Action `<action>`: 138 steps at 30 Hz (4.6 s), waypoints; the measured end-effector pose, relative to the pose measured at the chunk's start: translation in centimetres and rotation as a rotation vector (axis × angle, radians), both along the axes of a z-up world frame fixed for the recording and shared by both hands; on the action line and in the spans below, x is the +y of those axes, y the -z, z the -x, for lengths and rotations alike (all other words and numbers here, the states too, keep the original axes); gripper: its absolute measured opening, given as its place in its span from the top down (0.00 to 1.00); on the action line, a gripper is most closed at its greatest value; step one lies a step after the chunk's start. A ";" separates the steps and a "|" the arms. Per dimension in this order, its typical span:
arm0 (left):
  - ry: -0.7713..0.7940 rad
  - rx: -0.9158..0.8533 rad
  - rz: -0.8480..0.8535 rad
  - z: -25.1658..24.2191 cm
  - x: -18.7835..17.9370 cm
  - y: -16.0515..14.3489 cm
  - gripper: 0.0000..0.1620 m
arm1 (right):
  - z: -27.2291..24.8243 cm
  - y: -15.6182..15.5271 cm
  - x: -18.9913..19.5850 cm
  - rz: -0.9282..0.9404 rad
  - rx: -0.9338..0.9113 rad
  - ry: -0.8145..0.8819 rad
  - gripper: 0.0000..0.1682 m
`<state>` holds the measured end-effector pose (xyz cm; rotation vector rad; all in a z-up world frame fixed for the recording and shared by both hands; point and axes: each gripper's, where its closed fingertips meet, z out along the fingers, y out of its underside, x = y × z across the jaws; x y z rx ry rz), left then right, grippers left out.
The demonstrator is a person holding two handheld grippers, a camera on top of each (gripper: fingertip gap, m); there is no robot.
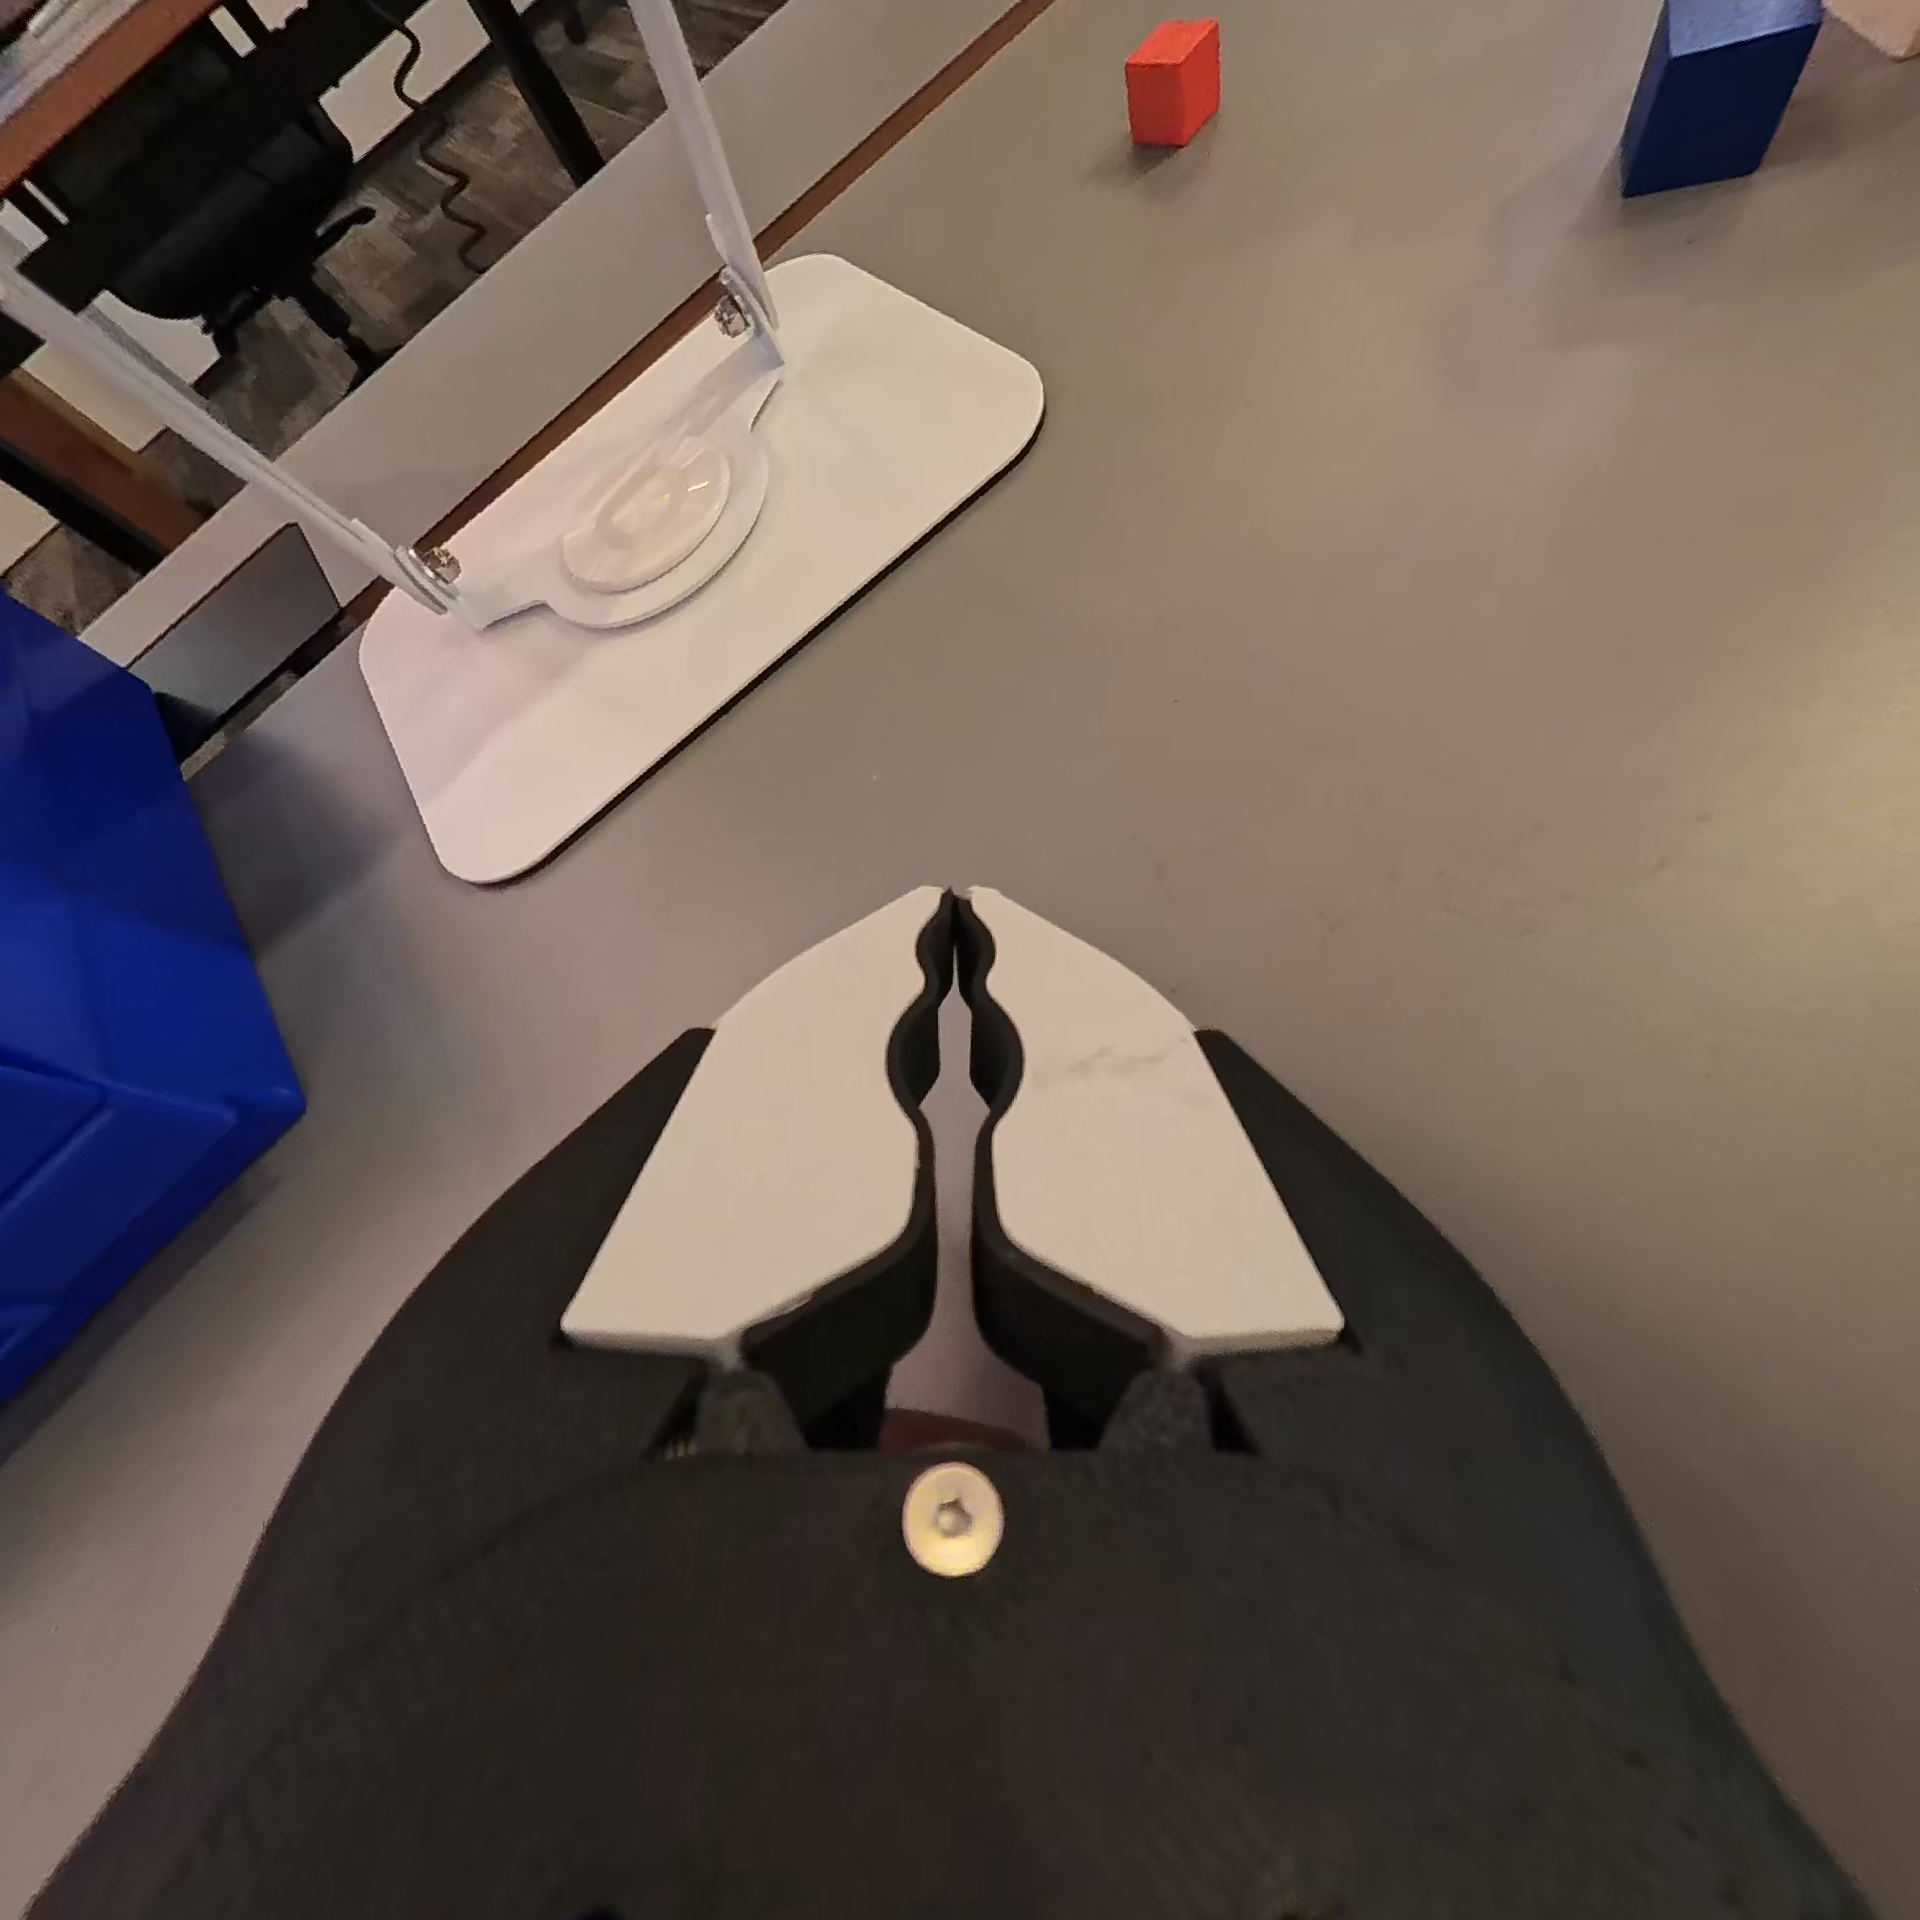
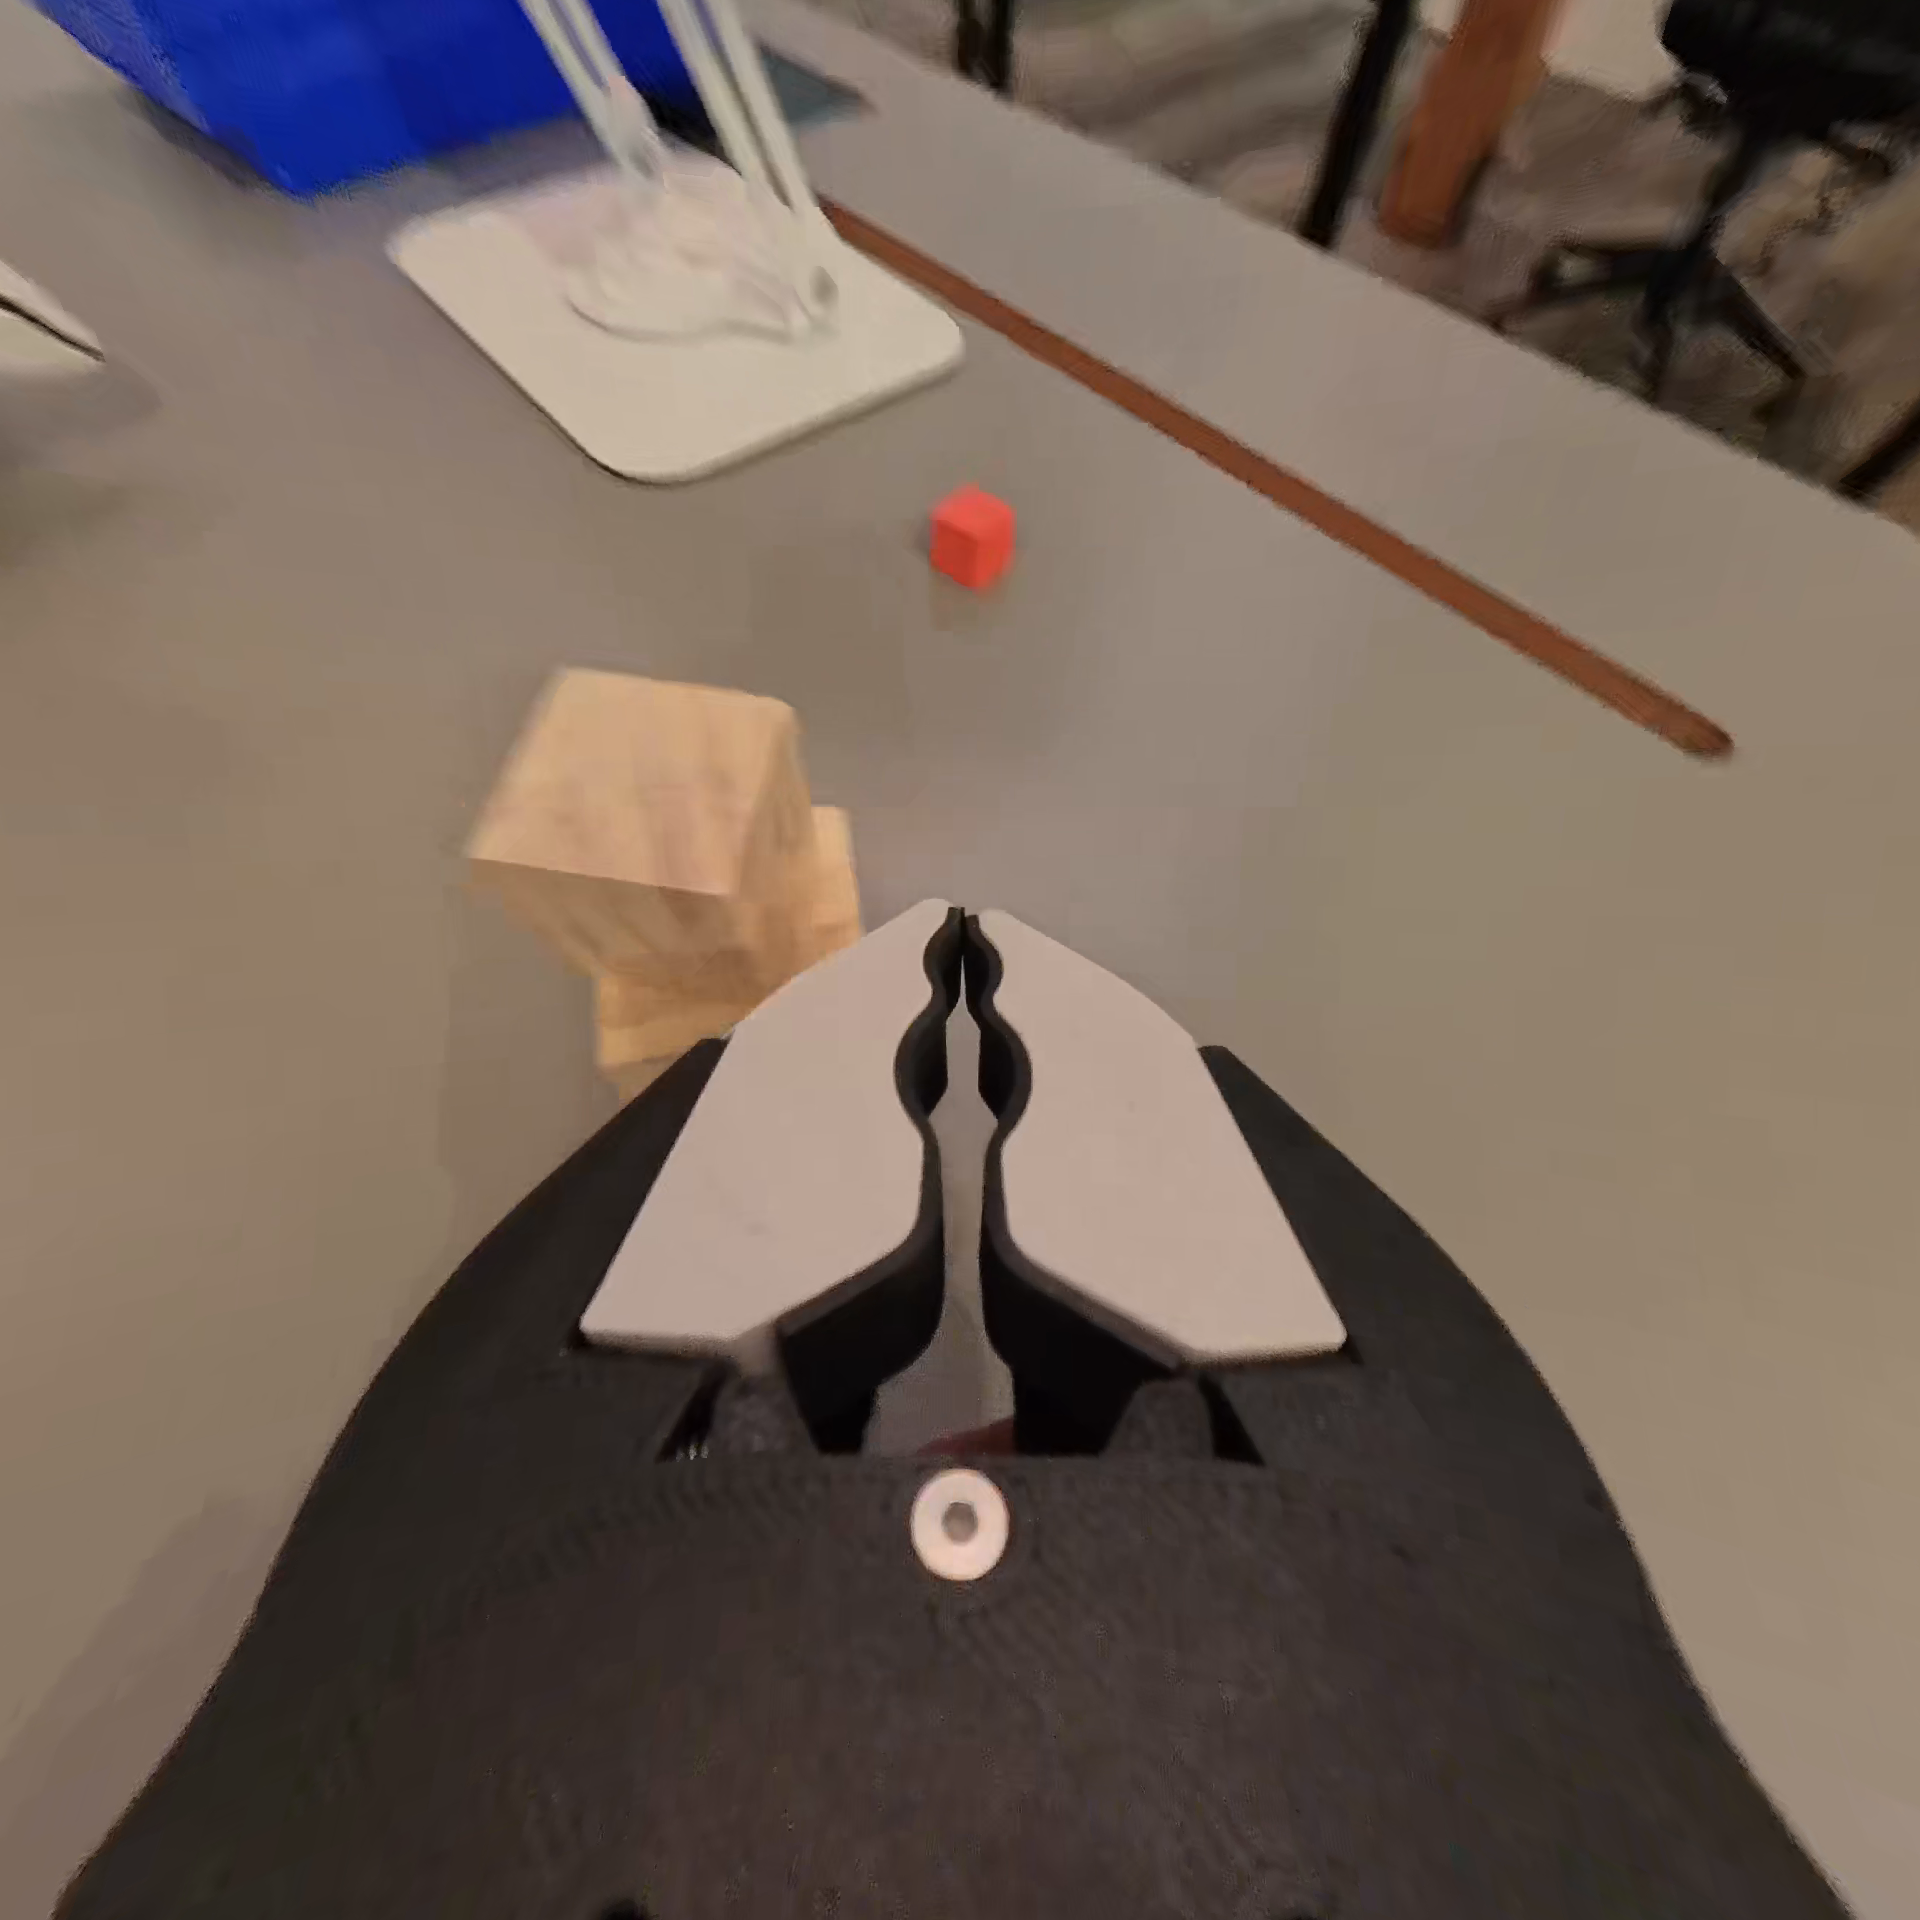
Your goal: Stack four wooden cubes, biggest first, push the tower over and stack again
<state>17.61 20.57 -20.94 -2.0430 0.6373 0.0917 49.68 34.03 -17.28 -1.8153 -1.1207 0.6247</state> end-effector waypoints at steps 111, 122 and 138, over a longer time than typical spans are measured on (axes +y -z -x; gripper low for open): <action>0.322 -0.135 0.281 6.0 -7.7 2.3 0.49 | -2.8 3.8 -5.1 0.122 -0.770 -0.463 0.58; 0.295 -0.122 0.230 6.3 -7.9 1.8 0.49 | 10.6 -0.2 -10.3 0.050 -0.571 -0.678 0.73; 0.322 -0.165 0.234 6.2 -8.2 1.5 0.49 | 35.1 0.9 -20.1 0.048 -0.740 -0.912 0.73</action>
